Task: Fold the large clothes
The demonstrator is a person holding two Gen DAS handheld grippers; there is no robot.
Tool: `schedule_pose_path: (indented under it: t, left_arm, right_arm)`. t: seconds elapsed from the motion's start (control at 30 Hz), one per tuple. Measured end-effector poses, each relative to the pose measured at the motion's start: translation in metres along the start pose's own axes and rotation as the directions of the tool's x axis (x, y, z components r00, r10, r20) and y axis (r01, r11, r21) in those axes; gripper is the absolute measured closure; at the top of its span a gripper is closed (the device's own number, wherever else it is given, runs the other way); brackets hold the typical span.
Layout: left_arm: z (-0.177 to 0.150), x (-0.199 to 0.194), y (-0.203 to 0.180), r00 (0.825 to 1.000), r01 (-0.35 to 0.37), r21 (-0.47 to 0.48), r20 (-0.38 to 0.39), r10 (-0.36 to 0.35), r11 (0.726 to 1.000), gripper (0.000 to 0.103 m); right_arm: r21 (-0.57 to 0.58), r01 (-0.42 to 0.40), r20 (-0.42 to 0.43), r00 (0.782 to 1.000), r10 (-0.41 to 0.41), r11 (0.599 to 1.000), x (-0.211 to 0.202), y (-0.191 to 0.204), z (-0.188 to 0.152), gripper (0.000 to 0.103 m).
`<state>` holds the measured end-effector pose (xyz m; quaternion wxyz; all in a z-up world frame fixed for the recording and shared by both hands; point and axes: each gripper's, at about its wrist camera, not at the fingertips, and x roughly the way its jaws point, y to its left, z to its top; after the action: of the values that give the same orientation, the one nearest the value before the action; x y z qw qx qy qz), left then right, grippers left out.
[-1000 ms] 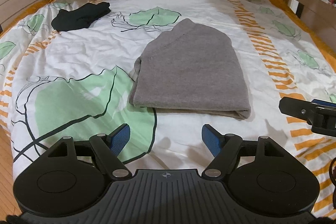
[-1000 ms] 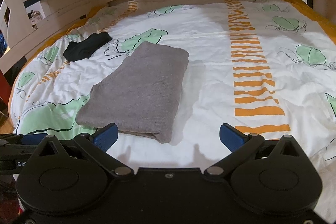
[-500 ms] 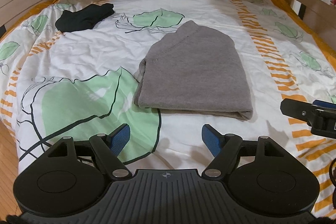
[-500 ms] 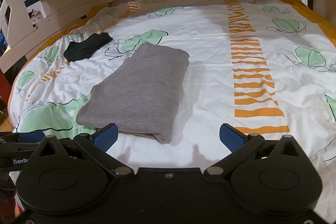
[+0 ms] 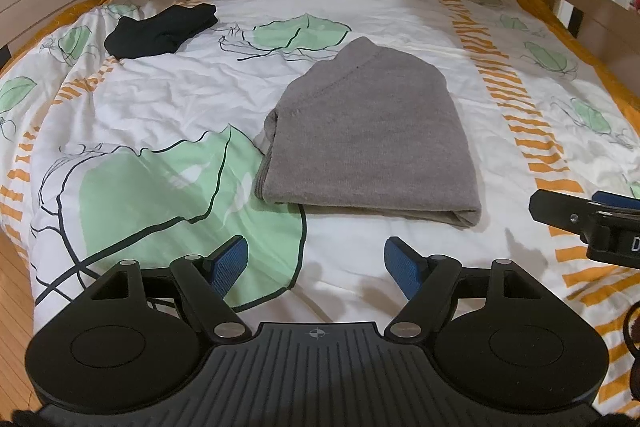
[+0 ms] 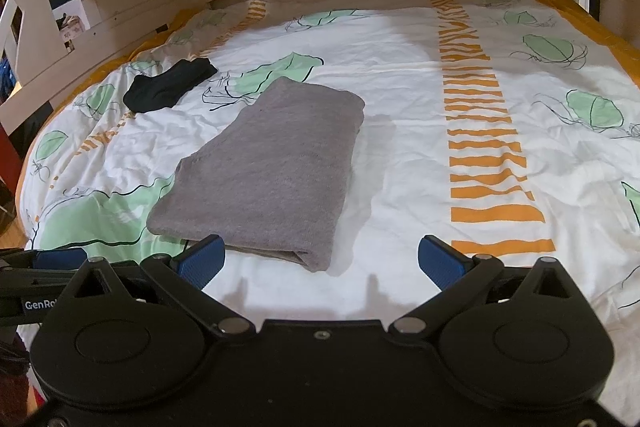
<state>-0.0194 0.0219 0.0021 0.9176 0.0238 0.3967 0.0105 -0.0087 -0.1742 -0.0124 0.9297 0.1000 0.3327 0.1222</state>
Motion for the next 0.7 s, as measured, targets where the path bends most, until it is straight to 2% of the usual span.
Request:
schedule_pose_path:
  t: [0.7]
  left_arm:
    - [0.0017,0.0082,-0.0001,1.0,0.006,-0.003,-0.025,-0.006,1.0,0.029]
  right_arm:
    - [-0.008,-0.003,-0.024,1.0,0.003,1.0,0.0084,0.0017,-0.0015,0.0]
